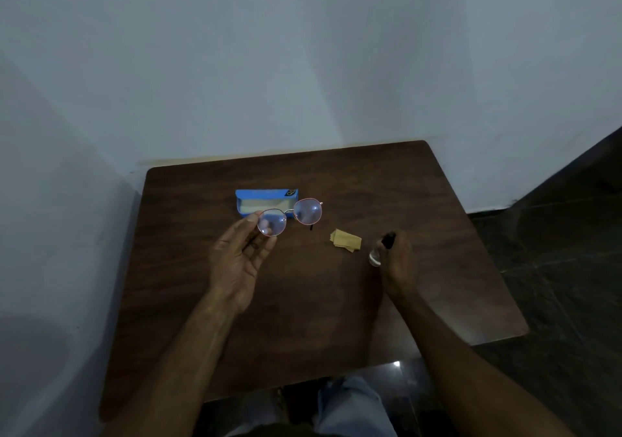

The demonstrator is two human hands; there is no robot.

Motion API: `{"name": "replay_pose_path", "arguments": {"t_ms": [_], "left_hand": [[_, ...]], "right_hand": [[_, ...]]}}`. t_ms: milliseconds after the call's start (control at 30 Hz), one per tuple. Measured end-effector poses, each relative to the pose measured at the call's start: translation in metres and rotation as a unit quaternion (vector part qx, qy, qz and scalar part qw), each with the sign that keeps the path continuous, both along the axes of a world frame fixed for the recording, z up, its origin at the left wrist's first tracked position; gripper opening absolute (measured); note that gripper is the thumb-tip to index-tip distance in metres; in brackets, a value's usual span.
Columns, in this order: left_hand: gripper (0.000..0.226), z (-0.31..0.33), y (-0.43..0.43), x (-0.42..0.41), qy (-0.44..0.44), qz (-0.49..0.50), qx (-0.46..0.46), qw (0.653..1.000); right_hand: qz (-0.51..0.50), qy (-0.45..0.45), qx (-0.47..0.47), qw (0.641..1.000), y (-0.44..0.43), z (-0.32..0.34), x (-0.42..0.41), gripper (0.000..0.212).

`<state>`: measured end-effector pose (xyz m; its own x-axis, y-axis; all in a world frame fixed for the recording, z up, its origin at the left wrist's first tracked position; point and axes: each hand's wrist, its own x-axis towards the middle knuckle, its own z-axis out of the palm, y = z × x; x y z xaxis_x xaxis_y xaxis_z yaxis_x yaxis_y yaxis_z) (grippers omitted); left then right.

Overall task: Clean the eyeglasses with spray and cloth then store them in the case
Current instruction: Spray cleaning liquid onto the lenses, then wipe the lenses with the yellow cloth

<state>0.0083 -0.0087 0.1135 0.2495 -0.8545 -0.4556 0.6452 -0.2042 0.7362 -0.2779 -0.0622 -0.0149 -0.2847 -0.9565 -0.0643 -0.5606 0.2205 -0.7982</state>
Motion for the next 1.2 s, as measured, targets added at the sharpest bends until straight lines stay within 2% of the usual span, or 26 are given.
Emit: {"name": "replay_pose_path", "arguments": {"t_ms": [167, 267, 367, 467, 533, 600, 733, 800, 933, 1067, 1133, 1200], "left_hand": [[0.014, -0.003, 0.001, 0.0, -0.004, -0.006, -0.002, 1.0], [0.014, -0.005, 0.001, 0.001, 0.0, -0.007, -0.001, 1.0], [0.014, -0.005, 0.002, 0.001, 0.005, -0.005, -0.003, 1.0], [0.015, -0.005, 0.002, 0.001, 0.009, 0.0, -0.008, 1.0], [0.018, -0.005, 0.003, 0.002, 0.011, 0.006, -0.012, 1.0], [0.019, -0.005, 0.003, 0.003, 0.011, 0.007, -0.013, 1.0], [0.016, -0.008, 0.005, 0.005, 0.012, 0.011, -0.012, 1.0], [0.015, -0.009, 0.006, 0.006, 0.015, 0.014, -0.008, 1.0], [0.015, -0.01, 0.008, 0.006, 0.012, 0.023, 0.0, 1.0], [0.014, -0.011, 0.011, 0.009, 0.007, 0.024, -0.006, 1.0], [0.014, -0.011, 0.013, 0.011, 0.003, 0.024, -0.009, 1.0], [0.015, -0.012, 0.016, 0.013, -0.004, 0.028, -0.008, 1.0]], "right_hand": [[-0.009, -0.015, 0.015, 1.0, 0.002, -0.002, 0.0, 0.022], [-0.001, -0.039, 0.012, 0.999, 0.008, -0.004, -0.001, 0.028], [0.031, -0.023, 0.015, 0.999, 0.02, -0.011, -0.005, 0.073], [-0.053, -0.066, 0.053, 0.995, 0.045, -0.02, -0.004, 0.097], [-0.099, -0.072, 0.098, 0.988, 0.071, -0.033, 0.003, 0.093], [-0.09, -0.027, 0.115, 0.989, 0.095, -0.048, 0.016, 0.074], [0.024, 0.057, 0.092, 0.994, 0.1, -0.055, 0.039, 0.029], [0.1, 0.094, 0.09, 0.986, 0.083, -0.048, 0.048, 0.018], [0.171, 0.114, 0.07, 0.976, 0.033, -0.03, 0.064, 0.027], [0.197, 0.19, 0.06, 0.96, -0.014, -0.015, 0.073, 0.033], [0.23, 0.286, 0.058, 0.928, -0.034, -0.012, 0.072, 0.034], [0.262, 0.353, 0.094, 0.893, -0.05, -0.009, 0.071, 0.038]]}}
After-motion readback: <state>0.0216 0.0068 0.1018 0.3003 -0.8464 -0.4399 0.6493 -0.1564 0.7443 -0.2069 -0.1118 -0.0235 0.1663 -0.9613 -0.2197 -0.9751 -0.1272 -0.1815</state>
